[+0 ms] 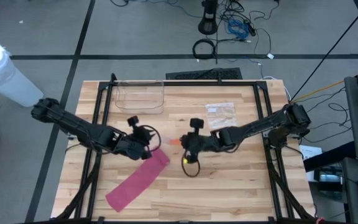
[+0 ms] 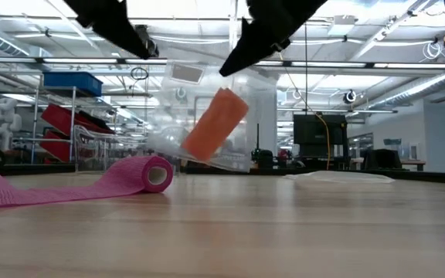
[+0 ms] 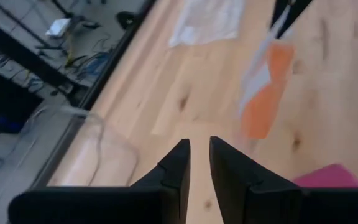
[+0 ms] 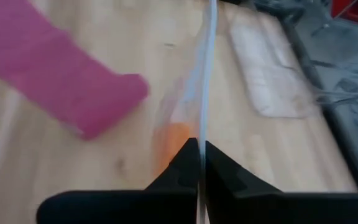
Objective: Roll bandage
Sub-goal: Put the packed rolled orange bandage into the transparent bin, then adjust the transparent bin on the table
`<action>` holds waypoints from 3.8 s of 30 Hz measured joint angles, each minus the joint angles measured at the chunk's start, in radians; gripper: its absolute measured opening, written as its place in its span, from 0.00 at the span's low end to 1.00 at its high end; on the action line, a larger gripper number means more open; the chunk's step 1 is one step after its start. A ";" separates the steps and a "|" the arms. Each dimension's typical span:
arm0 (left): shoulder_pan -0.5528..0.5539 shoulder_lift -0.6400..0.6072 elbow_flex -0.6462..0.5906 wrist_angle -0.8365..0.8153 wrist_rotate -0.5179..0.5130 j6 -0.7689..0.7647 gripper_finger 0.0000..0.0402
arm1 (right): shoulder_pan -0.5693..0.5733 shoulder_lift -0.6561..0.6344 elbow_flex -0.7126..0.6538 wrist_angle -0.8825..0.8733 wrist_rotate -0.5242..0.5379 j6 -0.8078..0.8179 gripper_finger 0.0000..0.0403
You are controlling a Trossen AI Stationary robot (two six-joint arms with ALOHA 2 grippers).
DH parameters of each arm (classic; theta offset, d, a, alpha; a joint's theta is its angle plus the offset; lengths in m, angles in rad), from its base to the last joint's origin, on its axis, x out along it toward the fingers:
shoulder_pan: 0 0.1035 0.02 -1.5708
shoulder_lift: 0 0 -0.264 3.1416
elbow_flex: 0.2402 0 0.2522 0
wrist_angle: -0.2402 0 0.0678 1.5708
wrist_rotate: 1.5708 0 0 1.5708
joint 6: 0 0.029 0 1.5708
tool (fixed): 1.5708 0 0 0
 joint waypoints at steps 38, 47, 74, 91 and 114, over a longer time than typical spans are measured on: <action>0.105 -0.469 -0.147 -0.421 -0.288 -0.437 0.17 | -0.636 0.672 1.106 -0.183 -0.586 -0.587 0.00; 0.133 -0.511 -0.147 -0.420 -0.296 -0.381 0.17 | -0.710 0.771 1.115 -0.158 -0.689 -0.551 0.00; 0.169 -0.491 -0.146 -0.407 -0.238 -0.361 0.17 | -0.685 0.820 1.115 -0.048 -0.595 -0.600 0.35; 0.169 -0.461 -0.174 -0.411 -0.185 -0.363 0.17 | -0.647 0.736 1.114 -0.027 -0.414 -0.547 0.49; 0.169 -0.463 -0.235 -0.370 -0.052 -0.353 0.17 | -0.564 0.677 1.111 -0.687 -0.808 -0.642 0.41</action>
